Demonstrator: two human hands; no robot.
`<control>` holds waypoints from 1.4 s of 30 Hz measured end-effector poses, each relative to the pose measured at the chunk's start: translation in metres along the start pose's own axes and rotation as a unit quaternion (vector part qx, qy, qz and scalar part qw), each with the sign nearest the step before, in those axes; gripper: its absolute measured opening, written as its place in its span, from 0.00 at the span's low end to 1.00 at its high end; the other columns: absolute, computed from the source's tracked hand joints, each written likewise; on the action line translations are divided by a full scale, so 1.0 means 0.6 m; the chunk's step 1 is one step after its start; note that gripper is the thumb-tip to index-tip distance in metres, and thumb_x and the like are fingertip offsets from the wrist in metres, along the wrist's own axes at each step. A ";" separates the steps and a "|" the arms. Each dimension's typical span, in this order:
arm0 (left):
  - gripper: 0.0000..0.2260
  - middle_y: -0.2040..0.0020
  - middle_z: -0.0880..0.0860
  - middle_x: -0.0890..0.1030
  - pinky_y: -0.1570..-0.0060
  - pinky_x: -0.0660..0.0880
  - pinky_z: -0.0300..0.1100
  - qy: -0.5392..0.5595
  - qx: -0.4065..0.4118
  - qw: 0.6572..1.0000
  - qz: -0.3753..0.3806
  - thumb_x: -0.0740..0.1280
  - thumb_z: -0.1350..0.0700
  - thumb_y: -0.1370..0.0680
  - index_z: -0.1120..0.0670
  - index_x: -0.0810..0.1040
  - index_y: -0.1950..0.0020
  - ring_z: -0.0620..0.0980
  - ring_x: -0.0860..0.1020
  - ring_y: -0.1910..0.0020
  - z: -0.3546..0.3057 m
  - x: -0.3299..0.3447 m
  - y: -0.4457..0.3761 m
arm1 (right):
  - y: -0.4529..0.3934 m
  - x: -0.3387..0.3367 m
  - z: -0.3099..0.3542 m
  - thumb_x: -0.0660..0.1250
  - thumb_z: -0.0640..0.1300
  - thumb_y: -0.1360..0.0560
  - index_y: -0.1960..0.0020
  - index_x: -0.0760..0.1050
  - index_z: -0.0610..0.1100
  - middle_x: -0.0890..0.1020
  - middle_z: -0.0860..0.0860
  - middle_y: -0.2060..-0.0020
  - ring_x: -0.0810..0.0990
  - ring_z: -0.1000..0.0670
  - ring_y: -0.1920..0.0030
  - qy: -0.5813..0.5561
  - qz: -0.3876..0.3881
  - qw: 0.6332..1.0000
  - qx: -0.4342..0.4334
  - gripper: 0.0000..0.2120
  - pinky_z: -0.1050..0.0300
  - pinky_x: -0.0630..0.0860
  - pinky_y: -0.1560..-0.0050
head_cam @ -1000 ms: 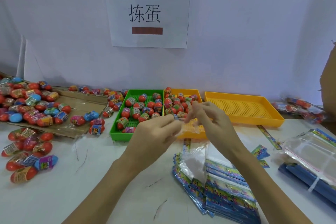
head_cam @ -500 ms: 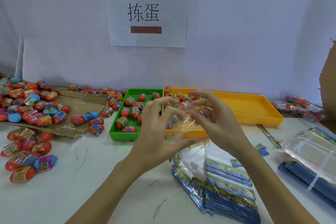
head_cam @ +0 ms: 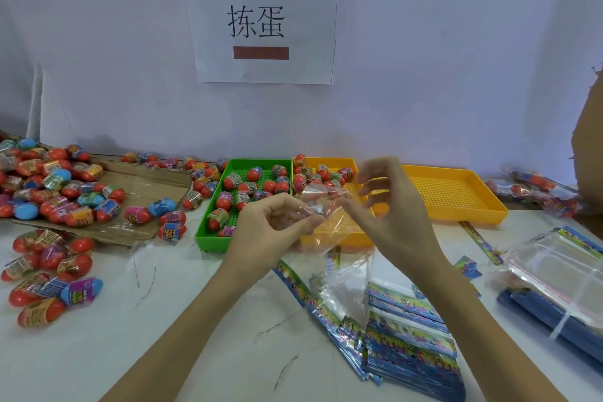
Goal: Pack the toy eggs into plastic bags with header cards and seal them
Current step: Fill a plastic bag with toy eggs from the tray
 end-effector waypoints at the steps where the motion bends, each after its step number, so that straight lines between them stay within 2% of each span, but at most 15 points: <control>1: 0.09 0.59 0.54 0.87 0.67 0.82 0.47 -0.019 0.010 1.000 -0.010 0.79 0.50 0.28 0.52 0.86 0.52 0.61 0.84 0.63 -0.001 -0.002 0.000 | -0.001 -0.003 0.005 0.77 0.45 0.26 0.48 0.77 0.46 0.79 0.51 0.52 0.80 0.53 0.55 0.026 -0.005 0.999 -0.027 0.11 0.61 0.78 0.56; 2: 0.09 0.59 0.53 0.87 0.67 0.81 0.54 -0.040 0.021 0.999 -0.019 0.80 0.50 0.28 0.51 0.85 0.53 0.65 0.82 0.63 -0.003 -0.004 0.001 | -0.001 -0.002 0.009 0.75 0.46 0.24 0.51 0.80 0.45 0.79 0.51 0.54 0.79 0.53 0.56 0.034 0.003 0.998 -0.047 0.07 0.61 0.77 0.56; 4: 0.08 0.60 0.52 0.86 0.66 0.78 0.59 -0.075 0.047 0.996 -0.025 0.80 0.49 0.27 0.50 0.84 0.53 0.67 0.78 0.66 -0.006 -0.004 0.001 | 0.001 0.007 0.010 0.68 0.50 0.20 0.55 0.85 0.46 0.81 0.53 0.58 0.80 0.53 0.57 0.009 0.042 0.998 -0.049 0.11 0.59 0.76 0.57; 6: 0.08 0.63 0.49 0.84 0.68 0.77 0.52 -0.103 0.078 0.991 -0.024 0.80 0.49 0.27 0.50 0.84 0.54 0.61 0.77 0.70 -0.009 -0.005 0.003 | 0.003 0.019 0.004 0.64 0.55 0.19 0.54 0.87 0.48 0.83 0.54 0.59 0.80 0.53 0.56 -0.014 0.076 0.997 -0.017 0.16 0.60 0.74 0.57; 9: 0.10 0.64 0.41 0.81 0.69 0.71 0.33 -0.172 0.135 0.976 -0.028 0.78 0.45 0.27 0.50 0.84 0.54 0.49 0.74 0.72 -0.020 0.000 0.009 | 0.007 0.034 -0.001 0.74 0.53 0.24 0.52 0.87 0.48 0.84 0.55 0.58 0.82 0.53 0.56 -0.041 0.126 0.991 0.021 0.09 0.60 0.78 0.56; 11: 0.14 0.63 0.40 0.81 0.68 0.71 0.32 -0.210 0.156 0.965 -0.022 0.75 0.42 0.26 0.52 0.85 0.52 0.44 0.75 0.70 -0.026 0.007 0.012 | 0.009 0.040 0.001 0.77 0.46 0.26 0.51 0.87 0.46 0.87 0.55 0.57 0.85 0.53 0.54 -0.077 0.151 0.985 0.021 0.05 0.58 0.82 0.52; 14: 0.15 0.62 0.42 0.82 0.69 0.73 0.38 -0.249 0.174 0.953 -0.016 0.73 0.41 0.25 0.52 0.85 0.51 0.45 0.73 0.72 -0.027 0.012 0.014 | 0.011 0.045 0.002 0.77 0.42 0.25 0.52 0.87 0.44 0.88 0.52 0.57 0.87 0.52 0.53 -0.109 0.174 0.978 0.031 0.04 0.57 0.83 0.50; 17: 0.17 0.60 0.41 0.84 0.68 0.76 0.36 -0.213 0.143 0.967 0.010 0.75 0.39 0.28 0.51 0.85 0.49 0.44 0.79 0.71 -0.019 0.015 0.011 | 0.009 0.040 -0.007 0.74 0.39 0.23 0.53 0.84 0.39 0.88 0.50 0.59 0.87 0.48 0.59 -0.136 0.172 0.973 0.066 0.03 0.54 0.84 0.54; 20: 0.17 0.60 0.42 0.86 0.64 0.77 0.33 -0.177 0.066 0.981 0.040 0.79 0.42 0.31 0.47 0.83 0.47 0.43 0.82 0.67 0.001 0.016 0.001 | -0.001 0.011 -0.022 0.73 0.39 0.22 0.54 0.82 0.39 0.88 0.50 0.59 0.87 0.49 0.59 -0.123 0.109 0.983 0.079 0.03 0.53 0.83 0.53; 23: 0.15 0.60 0.42 0.87 0.49 0.73 0.26 -0.166 0.026 0.985 0.043 0.81 0.49 0.30 0.48 0.83 0.46 0.39 0.84 0.58 0.014 0.007 -0.005 | -0.007 -0.008 -0.031 0.75 0.43 0.24 0.54 0.84 0.44 0.88 0.52 0.59 0.87 0.53 0.56 -0.102 0.085 0.988 0.081 0.03 0.58 0.82 0.51; 27: 0.13 0.61 0.41 0.86 0.38 0.70 0.34 -0.187 0.035 0.981 0.029 0.81 0.50 0.30 0.47 0.84 0.48 0.38 0.84 0.56 0.009 0.003 -0.006 | 0.000 0.005 -0.032 0.76 0.52 0.28 0.50 0.86 0.43 0.88 0.48 0.60 0.88 0.46 0.59 -0.168 0.132 0.972 0.097 0.13 0.56 0.84 0.55; 32: 0.13 0.60 0.40 0.86 0.55 0.77 0.30 -0.188 0.061 0.980 0.036 0.81 0.51 0.30 0.49 0.85 0.49 0.41 0.84 0.63 0.000 0.005 -0.003 | 0.008 0.031 -0.035 0.76 0.46 0.25 0.48 0.85 0.38 0.88 0.41 0.55 0.88 0.41 0.54 -0.243 0.199 0.940 0.131 0.12 0.55 0.84 0.53; 36: 0.17 0.56 0.41 0.87 0.57 0.81 0.37 -0.191 0.058 0.978 0.059 0.80 0.45 0.32 0.47 0.85 0.45 0.44 0.84 0.60 0.002 0.008 -0.004 | 0.023 0.046 -0.033 0.70 0.44 0.21 0.47 0.78 0.32 0.87 0.40 0.48 0.87 0.38 0.46 -0.300 0.281 0.895 0.172 0.14 0.48 0.84 0.44; 40: 0.24 0.45 0.39 0.85 0.50 0.83 0.44 -0.228 0.089 0.965 0.090 0.78 0.40 0.31 0.45 0.82 0.38 0.43 0.84 0.49 0.002 0.019 0.002 | 0.025 0.048 -0.032 0.71 0.50 0.21 0.49 0.80 0.37 0.86 0.46 0.47 0.84 0.46 0.43 -0.208 0.296 0.921 0.148 0.14 0.49 0.79 0.36; 42: 0.27 0.41 0.38 0.83 0.45 0.81 0.43 -0.249 0.116 0.958 0.087 0.78 0.39 0.30 0.45 0.80 0.34 0.41 0.81 0.44 -0.004 0.023 0.005 | 0.025 0.054 -0.024 0.70 0.47 0.19 0.49 0.80 0.39 0.87 0.48 0.48 0.86 0.48 0.43 -0.179 0.284 0.933 0.132 0.10 0.46 0.80 0.38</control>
Point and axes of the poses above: each hand's wrist, its own y-axis away from the middle knuckle, its own x-axis out of the palm, z = x × y, the point moved 8 cm from there along -y, towards the middle knuckle
